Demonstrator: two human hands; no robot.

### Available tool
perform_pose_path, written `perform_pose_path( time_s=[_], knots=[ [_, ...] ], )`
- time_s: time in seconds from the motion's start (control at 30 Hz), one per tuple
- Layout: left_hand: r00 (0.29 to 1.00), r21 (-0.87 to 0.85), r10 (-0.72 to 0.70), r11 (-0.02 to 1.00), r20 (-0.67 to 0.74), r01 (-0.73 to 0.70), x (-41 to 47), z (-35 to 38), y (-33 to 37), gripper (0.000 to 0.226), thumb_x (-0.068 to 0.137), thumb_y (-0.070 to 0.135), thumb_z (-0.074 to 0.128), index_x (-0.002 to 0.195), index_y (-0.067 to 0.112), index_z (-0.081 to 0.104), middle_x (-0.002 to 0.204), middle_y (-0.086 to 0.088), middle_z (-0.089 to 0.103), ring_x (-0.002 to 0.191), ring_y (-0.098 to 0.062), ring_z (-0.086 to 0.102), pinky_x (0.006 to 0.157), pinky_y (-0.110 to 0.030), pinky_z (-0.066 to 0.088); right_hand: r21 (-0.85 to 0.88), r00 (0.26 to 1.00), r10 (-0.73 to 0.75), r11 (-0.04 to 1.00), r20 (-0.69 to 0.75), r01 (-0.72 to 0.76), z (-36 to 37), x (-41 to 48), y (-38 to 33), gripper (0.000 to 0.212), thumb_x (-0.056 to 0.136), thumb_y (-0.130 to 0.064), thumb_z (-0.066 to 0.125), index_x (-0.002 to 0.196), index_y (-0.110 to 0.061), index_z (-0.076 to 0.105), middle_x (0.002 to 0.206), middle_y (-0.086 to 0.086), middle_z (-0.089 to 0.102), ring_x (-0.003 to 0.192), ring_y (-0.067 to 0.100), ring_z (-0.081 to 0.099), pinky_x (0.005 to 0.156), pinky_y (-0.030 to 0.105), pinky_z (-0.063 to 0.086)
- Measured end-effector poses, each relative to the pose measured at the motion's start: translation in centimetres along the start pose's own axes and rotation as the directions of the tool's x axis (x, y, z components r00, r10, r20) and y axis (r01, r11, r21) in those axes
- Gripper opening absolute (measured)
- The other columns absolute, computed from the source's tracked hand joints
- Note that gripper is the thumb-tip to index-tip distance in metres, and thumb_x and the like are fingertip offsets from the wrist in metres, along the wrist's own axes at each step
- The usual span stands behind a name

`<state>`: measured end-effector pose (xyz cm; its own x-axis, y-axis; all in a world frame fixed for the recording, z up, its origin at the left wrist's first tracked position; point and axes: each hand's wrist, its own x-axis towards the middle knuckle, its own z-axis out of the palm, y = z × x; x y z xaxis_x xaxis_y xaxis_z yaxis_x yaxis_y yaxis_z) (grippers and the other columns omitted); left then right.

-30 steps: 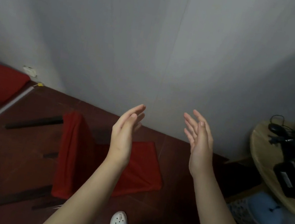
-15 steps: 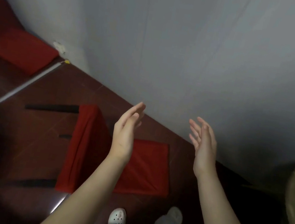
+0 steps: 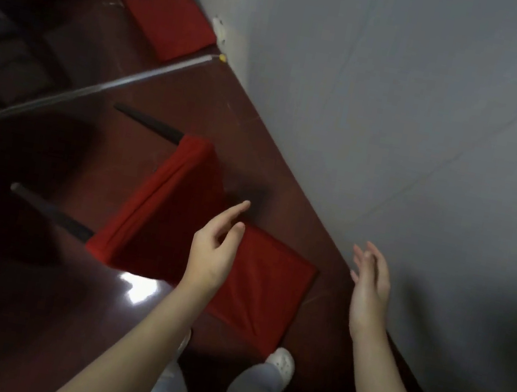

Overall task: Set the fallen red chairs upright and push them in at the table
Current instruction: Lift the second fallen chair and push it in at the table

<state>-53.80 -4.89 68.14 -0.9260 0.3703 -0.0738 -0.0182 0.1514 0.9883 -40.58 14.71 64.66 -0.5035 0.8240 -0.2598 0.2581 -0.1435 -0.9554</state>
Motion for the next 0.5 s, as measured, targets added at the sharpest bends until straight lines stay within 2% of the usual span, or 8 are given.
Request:
perform_pose_path(
  time_s=[0.07, 0.1, 0.17, 0.23, 0.33, 0.4, 0.43, 0.5],
  knots=[
    [0.999, 0.179, 0.027, 0.983, 0.023, -0.031, -0.3, 2.4, -1.9, 0.038, 0.091, 0.022, 0.052, 0.128, 0.020, 0.060, 0.138, 0.004, 0.054, 0.132, -0.007, 0.045, 0.113, -0.029, 0.033, -0.150, 0.995, -0.003, 0.989, 0.104, 0.019, -1.4, 2.0, 2.3, 0.030, 0.100, -0.024, 0.052, 0.131, -0.023, 0.050, 0.130, 0.001, 0.057, 0.113, -0.011, 0.053, 0.100, 0.014, 0.040],
    [0.999, 0.267, 0.020, 0.963, 0.036, -0.029, -0.3, 3.4, -3.0, 0.041, 0.091, 0.022, 0.051, 0.131, 0.020, 0.059, 0.143, 0.003, 0.050, 0.136, -0.009, 0.040, 0.114, -0.026, 0.029, -0.253, 0.984, 0.004, 0.967, 0.179, 0.042, -2.1, 2.9, 3.5, 0.037, 0.099, -0.024, 0.055, 0.134, -0.023, 0.048, 0.135, 0.001, 0.054, 0.118, -0.010, 0.050, 0.102, 0.014, 0.037],
    [0.998, 0.399, -0.014, 0.917, 0.063, -0.012, -0.2, 5.4, -5.8, 0.047, 0.090, 0.024, 0.050, 0.137, 0.021, 0.053, 0.151, 0.003, 0.040, 0.142, -0.014, 0.030, 0.116, -0.025, 0.022, -0.466, 0.945, 0.049, 0.877, 0.323, 0.114, -3.4, 5.0, 6.3, 0.054, 0.095, -0.029, 0.060, 0.144, -0.021, 0.040, 0.144, -0.002, 0.046, 0.132, 0.005, 0.042, 0.111, 0.025, 0.031],
    [0.992, 0.497, -0.015, 0.867, 0.124, -0.049, -0.1, 6.5, -8.2, 0.052, 0.090, 0.026, 0.050, 0.141, 0.023, 0.047, 0.155, 0.001, 0.031, 0.145, -0.017, 0.023, 0.117, -0.030, 0.019, -0.613, 0.918, 0.068, 0.763, 0.391, 0.205, -4.4, 6.3, 7.9, 0.064, 0.092, -0.034, 0.062, 0.149, -0.020, 0.034, 0.149, 0.002, 0.042, 0.138, 0.017, 0.038, 0.112, 0.032, 0.029],
    [0.983, 0.589, -0.040, 0.805, 0.181, -0.076, 0.1, 8.0, -13.3, 0.057, 0.089, 0.027, 0.050, 0.145, 0.025, 0.041, 0.159, 0.001, 0.023, 0.147, -0.019, 0.017, 0.117, -0.045, 0.021, -0.738, 0.881, 0.106, 0.597, 0.461, 0.315, -4.8, 7.8, 11.5, 0.068, 0.092, -0.036, 0.060, 0.151, -0.022, 0.029, 0.153, 0.005, 0.037, 0.140, 0.025, 0.035, 0.114, 0.043, 0.031],
    [0.983, 0.608, -0.023, 0.789, 0.182, -0.094, 0.0, 8.9, -17.7, 0.058, 0.088, 0.025, 0.052, 0.145, 0.025, 0.041, 0.159, 0.002, 0.021, 0.147, -0.019, 0.017, 0.114, -0.052, 0.025, -0.772, 0.861, 0.107, 0.507, 0.497, 0.383, -4.2, 8.7, 15.1, 0.067, 0.093, -0.033, 0.058, 0.152, -0.020, 0.028, 0.156, 0.004, 0.032, 0.145, 0.024, 0.027, 0.116, 0.043, 0.027],
    [0.982, 0.614, -0.017, 0.783, 0.186, -0.103, -0.2, 9.3, -20.1, 0.058, 0.088, 0.024, 0.051, 0.145, 0.025, 0.041, 0.159, 0.003, 0.020, 0.147, -0.019, 0.017, 0.113, -0.054, 0.027, -0.789, 0.866, 0.110, 0.481, 0.487, 0.382, -3.8, 9.1, 17.3, 0.067, 0.093, -0.030, 0.058, 0.152, -0.019, 0.028, 0.157, 0.004, 0.030, 0.146, 0.024, 0.024, 0.116, 0.042, 0.024],
    [0.976, 0.623, -0.017, 0.773, 0.216, -0.124, -0.3, 10.5, -25.8, 0.059, 0.088, 0.026, 0.048, 0.146, 0.028, 0.038, 0.160, 0.005, 0.016, 0.148, -0.017, 0.013, 0.114, -0.054, 0.026, -0.815, 0.908, 0.112, 0.494, 0.404, 0.302, -2.8, 9.5, 22.9, 0.066, 0.093, -0.025, 0.059, 0.151, -0.016, 0.029, 0.158, 0.007, 0.029, 0.146, 0.026, 0.022, 0.116, 0.041, 0.023]
  ],
)
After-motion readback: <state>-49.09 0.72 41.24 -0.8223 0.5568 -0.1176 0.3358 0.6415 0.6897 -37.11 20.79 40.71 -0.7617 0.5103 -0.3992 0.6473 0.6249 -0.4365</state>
